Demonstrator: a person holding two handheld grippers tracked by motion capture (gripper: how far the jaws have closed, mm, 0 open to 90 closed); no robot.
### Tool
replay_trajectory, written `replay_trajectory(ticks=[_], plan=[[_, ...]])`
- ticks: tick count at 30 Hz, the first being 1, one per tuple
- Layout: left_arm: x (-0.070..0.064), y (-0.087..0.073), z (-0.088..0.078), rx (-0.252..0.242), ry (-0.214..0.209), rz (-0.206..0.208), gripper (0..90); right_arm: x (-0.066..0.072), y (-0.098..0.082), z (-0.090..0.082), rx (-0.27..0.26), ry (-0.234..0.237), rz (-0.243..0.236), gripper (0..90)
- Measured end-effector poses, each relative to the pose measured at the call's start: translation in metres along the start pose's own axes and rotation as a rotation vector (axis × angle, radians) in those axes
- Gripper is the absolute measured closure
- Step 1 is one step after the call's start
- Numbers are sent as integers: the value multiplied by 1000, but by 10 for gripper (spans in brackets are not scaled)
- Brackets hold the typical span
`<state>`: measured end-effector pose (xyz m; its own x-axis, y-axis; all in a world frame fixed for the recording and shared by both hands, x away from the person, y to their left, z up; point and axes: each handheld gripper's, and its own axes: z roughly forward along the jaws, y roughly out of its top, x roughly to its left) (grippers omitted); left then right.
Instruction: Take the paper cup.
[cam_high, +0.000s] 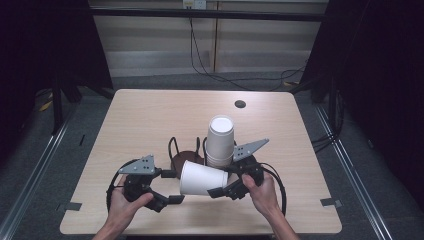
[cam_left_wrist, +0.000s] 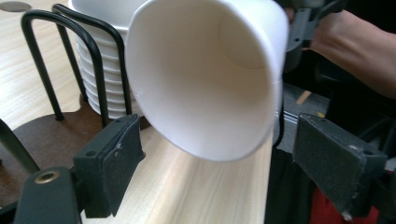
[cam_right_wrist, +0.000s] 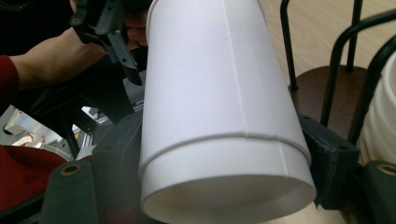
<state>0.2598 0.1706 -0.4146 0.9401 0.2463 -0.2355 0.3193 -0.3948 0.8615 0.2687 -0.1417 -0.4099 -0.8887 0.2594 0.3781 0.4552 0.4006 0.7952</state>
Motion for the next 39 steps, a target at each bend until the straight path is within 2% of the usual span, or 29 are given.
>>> replay_trajectory(ticks=[4,6,8,11,14,16,20,22,27,30,35,37,39], plan=[[0,-1,2,-23,9,-15,158,3,1,-1,-21,10,-34,249],[0,-1,3,-29,0,-18,158,5,2,-1,-22,3,-45,249],[-2,-1,1,-58,14,-27,159,6,2,0,-24,2,-59,249],[-3,0,1,-71,7,-11,153,7,2,1,-26,11,-75,249],[-2,0,0,-97,-10,-15,149,8,3,2,-24,17,-83,250],[-2,0,1,-97,-12,-11,128,8,3,3,-23,25,-90,250],[-3,1,5,-97,29,-10,12,9,3,5,-22,38,-97,250],[-4,3,7,-106,10,-24,3,9,3,5,-16,41,-100,250],[-6,3,11,-98,-13,-11,1,12,5,8,-15,50,-110,250],[-6,2,13,-98,-28,-19,1,13,5,10,-5,58,-111,250],[-6,0,16,-86,-35,-17,3,13,4,12,-10,65,-110,250],[-7,0,17,-89,-51,-12,29,13,4,13,-2,67,-110,250],[-8,1,16,-94,-49,-15,54,12,4,13,-1,72,-108,251]])
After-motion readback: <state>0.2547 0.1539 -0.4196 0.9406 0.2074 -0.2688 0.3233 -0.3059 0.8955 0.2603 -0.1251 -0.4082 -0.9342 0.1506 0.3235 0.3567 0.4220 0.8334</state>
